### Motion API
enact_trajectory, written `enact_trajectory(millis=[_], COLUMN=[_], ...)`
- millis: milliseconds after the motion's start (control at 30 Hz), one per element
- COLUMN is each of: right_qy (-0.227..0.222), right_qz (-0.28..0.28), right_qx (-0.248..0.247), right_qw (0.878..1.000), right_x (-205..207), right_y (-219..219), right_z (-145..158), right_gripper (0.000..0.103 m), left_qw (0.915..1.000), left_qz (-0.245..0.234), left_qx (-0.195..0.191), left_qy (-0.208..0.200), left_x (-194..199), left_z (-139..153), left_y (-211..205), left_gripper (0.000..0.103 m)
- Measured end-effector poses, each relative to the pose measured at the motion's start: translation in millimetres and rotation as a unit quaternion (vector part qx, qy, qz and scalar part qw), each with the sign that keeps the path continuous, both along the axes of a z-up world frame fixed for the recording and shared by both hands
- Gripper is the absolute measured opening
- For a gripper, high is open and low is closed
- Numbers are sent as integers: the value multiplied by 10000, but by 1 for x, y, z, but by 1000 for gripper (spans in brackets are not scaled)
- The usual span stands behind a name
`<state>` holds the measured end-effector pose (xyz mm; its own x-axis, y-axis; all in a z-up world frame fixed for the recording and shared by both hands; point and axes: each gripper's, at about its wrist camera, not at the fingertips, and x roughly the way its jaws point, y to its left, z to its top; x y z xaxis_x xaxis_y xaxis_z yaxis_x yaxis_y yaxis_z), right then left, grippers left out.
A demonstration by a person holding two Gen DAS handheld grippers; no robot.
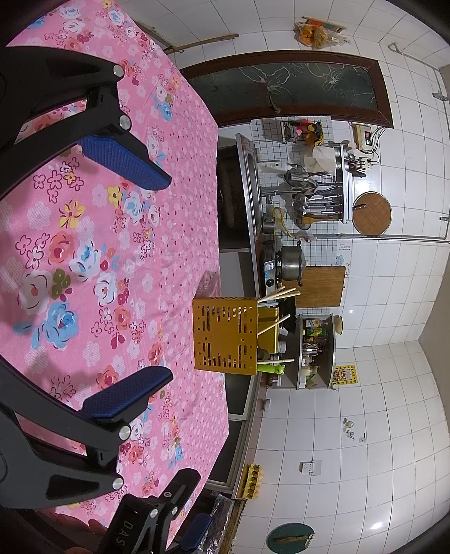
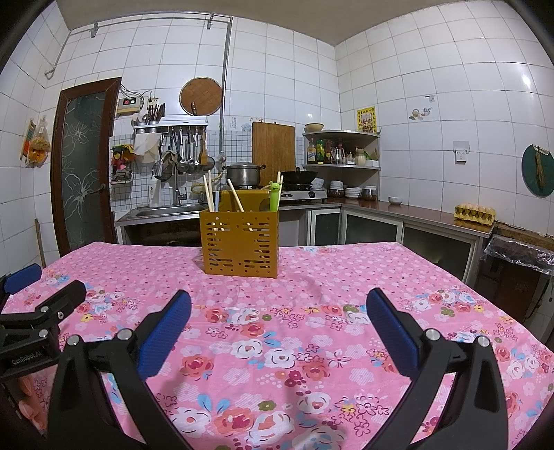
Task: Organize utensils
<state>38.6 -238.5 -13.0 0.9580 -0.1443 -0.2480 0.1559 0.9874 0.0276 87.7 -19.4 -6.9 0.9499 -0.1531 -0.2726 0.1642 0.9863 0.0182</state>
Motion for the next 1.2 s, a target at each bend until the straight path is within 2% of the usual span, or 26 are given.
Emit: enact_trajectory(millis=[1200], right_qy=[4], right_qz=[-3], right_qx=[1], right_qw=[10000], right_x=[1], right_y=[1], right_z=[-1], right_gripper=[99], left_qw=[10000], left_qz=[20], left_qx=[1], left_qy=[-28], left_x=[-2], left_z=[4], left_y=[0], left_gripper=[98])
